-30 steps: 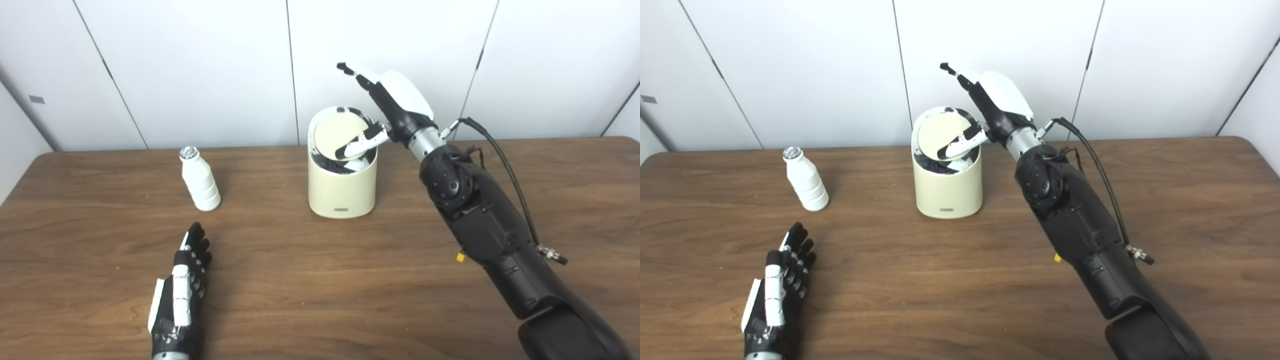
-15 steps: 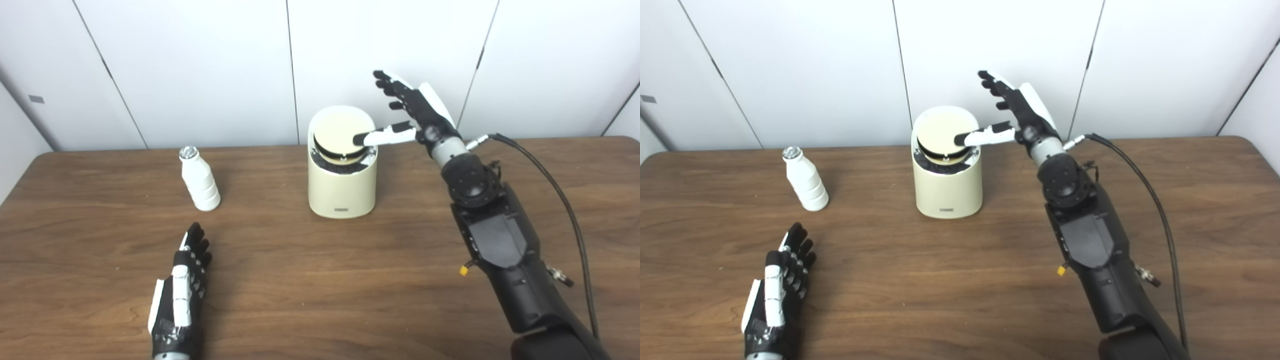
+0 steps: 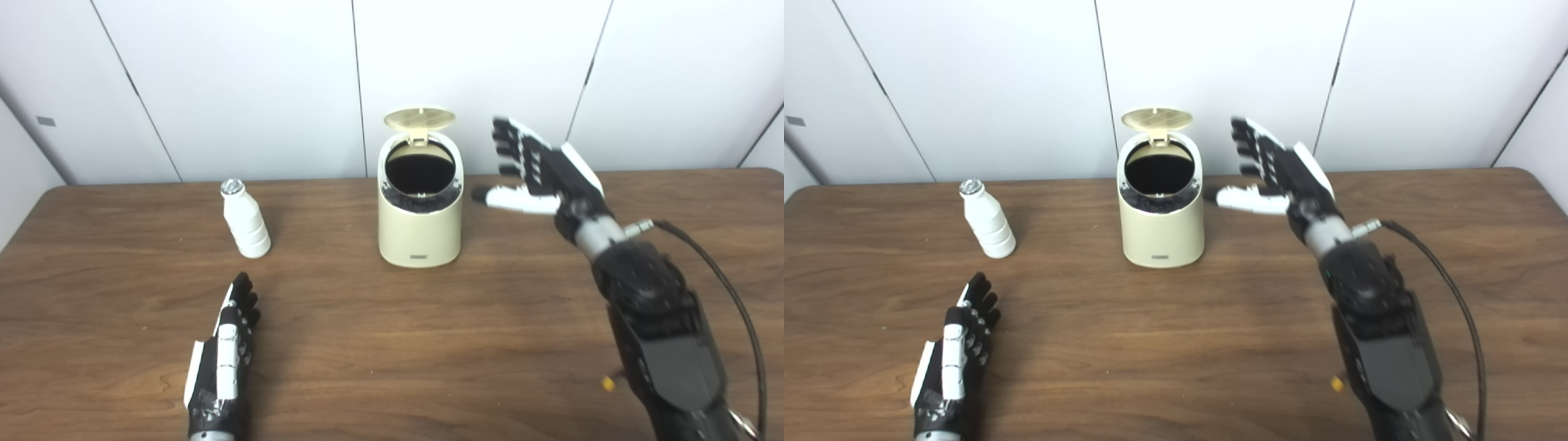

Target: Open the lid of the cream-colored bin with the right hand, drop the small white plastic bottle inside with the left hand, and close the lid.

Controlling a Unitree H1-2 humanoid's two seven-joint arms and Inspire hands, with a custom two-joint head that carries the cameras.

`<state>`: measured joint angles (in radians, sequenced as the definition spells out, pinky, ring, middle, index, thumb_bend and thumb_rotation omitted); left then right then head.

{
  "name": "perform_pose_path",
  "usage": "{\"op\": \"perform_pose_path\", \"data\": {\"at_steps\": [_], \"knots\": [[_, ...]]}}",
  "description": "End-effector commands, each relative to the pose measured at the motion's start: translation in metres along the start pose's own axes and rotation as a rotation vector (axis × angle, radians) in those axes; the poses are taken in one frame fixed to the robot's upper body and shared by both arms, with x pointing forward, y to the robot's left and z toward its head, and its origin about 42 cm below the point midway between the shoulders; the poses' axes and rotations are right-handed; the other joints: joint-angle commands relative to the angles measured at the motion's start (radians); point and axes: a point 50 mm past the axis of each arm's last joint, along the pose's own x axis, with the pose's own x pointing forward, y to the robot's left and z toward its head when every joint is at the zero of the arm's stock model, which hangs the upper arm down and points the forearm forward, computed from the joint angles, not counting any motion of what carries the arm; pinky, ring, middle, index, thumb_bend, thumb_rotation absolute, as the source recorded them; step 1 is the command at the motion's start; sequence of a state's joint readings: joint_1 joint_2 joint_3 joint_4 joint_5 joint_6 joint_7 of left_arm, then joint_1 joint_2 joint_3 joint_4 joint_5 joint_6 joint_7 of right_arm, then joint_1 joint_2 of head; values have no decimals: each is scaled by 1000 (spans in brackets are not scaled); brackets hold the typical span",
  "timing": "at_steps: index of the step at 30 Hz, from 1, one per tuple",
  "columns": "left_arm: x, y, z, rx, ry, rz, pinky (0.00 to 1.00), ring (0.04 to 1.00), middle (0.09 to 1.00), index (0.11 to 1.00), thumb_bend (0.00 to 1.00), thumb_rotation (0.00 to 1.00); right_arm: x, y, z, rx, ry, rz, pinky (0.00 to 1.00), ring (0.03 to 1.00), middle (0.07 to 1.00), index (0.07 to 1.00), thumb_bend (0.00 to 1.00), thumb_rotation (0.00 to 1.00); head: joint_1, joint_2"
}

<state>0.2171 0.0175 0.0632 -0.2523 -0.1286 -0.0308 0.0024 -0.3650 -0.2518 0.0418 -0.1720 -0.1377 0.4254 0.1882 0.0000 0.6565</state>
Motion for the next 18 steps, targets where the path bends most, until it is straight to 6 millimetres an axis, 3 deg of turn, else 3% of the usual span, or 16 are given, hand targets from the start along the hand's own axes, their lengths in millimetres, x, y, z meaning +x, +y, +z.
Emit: {"op": "perform_pose_path", "data": {"at_steps": [1, 10, 14, 18], "knots": [[-12, 2, 1, 0, -7, 4, 1000, 1000, 1000, 1000, 542, 979, -7, -7, 21, -32, -116, -27, 855, 919, 913, 904, 826, 403, 3, -2], [-10, 6, 2, 5, -8, -8, 1000, 1000, 1000, 1000, 575, 968, -63, -11, -18, 110, -66, -115, 906, 920, 929, 931, 637, 723, -1, 2], [-9, 8, 3, 5, -9, -9, 1000, 1000, 1000, 1000, 572, 968, -87, -12, -38, 149, -64, -142, 942, 942, 953, 955, 622, 760, 0, 1], [-9, 11, 1, 6, -16, -2, 1000, 1000, 1000, 1000, 579, 960, -109, -5, -56, 175, -54, -168, 985, 982, 972, 962, 576, 895, -2, 3]]}}
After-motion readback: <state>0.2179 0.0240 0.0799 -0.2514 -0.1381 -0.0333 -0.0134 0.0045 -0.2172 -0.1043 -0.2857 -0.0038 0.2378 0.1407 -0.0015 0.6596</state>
